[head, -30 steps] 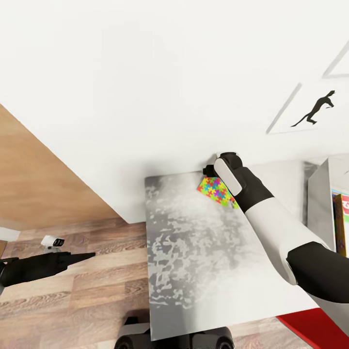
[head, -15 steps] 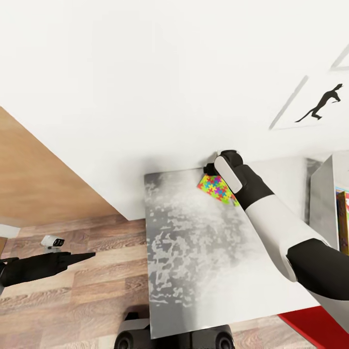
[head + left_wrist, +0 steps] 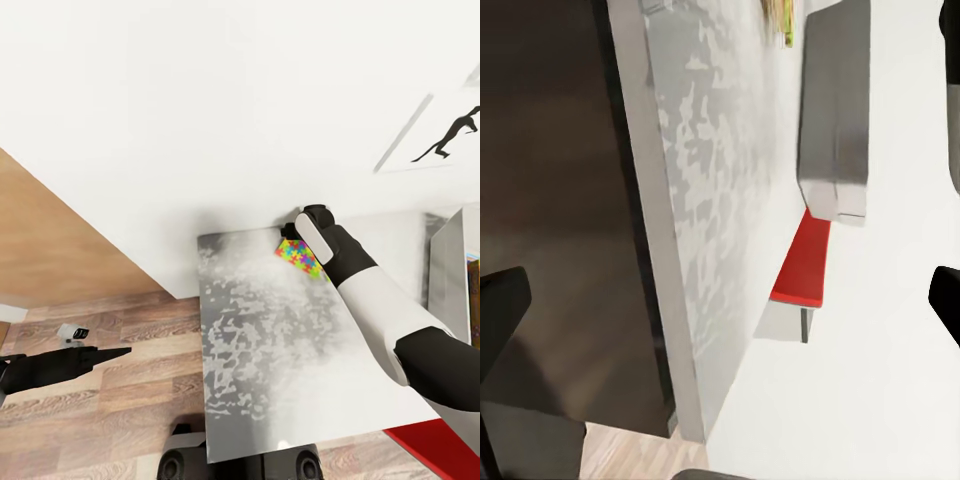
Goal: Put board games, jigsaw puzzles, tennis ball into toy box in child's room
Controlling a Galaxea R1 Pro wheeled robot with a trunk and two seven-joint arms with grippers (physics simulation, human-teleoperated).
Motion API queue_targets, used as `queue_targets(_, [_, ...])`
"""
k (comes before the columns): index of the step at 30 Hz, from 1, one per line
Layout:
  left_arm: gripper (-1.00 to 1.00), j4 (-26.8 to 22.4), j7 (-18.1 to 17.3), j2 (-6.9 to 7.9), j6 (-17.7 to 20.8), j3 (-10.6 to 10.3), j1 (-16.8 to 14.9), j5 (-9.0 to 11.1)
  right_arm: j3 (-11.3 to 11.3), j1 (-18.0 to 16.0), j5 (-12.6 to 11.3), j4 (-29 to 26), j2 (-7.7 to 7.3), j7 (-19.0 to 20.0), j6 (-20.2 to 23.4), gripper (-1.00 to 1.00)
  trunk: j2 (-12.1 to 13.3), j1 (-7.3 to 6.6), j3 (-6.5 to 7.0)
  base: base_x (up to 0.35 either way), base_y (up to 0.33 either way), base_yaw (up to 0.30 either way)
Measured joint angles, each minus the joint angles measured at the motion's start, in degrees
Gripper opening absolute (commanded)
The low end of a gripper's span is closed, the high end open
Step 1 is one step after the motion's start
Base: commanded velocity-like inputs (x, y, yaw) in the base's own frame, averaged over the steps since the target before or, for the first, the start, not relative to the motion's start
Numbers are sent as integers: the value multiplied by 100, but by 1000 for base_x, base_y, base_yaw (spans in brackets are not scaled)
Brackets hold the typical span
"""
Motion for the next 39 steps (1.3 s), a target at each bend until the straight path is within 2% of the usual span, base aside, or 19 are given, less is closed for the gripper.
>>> queue_targets(9, [100, 0, 0, 16, 0, 0, 0, 1, 10, 6, 98, -180, 1, -8, -13, 100, 1, 2, -85, -100, 0, 0])
queue_targets(12, [100, 0, 0, 23, 0, 0, 0, 1, 12, 6, 53, -240, 1, -6, -31, 100, 1, 2, -104, -85, 0, 0])
queue_targets(19, [100, -1, 0, 27, 0, 1, 1, 1, 12, 6, 100, -239, 3, -9, -12, 100, 1, 2, -110, -106, 58, 0])
queue_targets(32, [100, 0, 0, 26, 0, 0, -1, 1, 12, 15, -19, -292, 4, -2, -57, 100, 0, 1, -111, -36, -18, 0])
queue_targets(39, [100, 0, 0, 26, 0, 0, 0, 1, 13, 15, 64, -268, 1, -5, -26, 100, 1, 4, -110, -264, -1, 0])
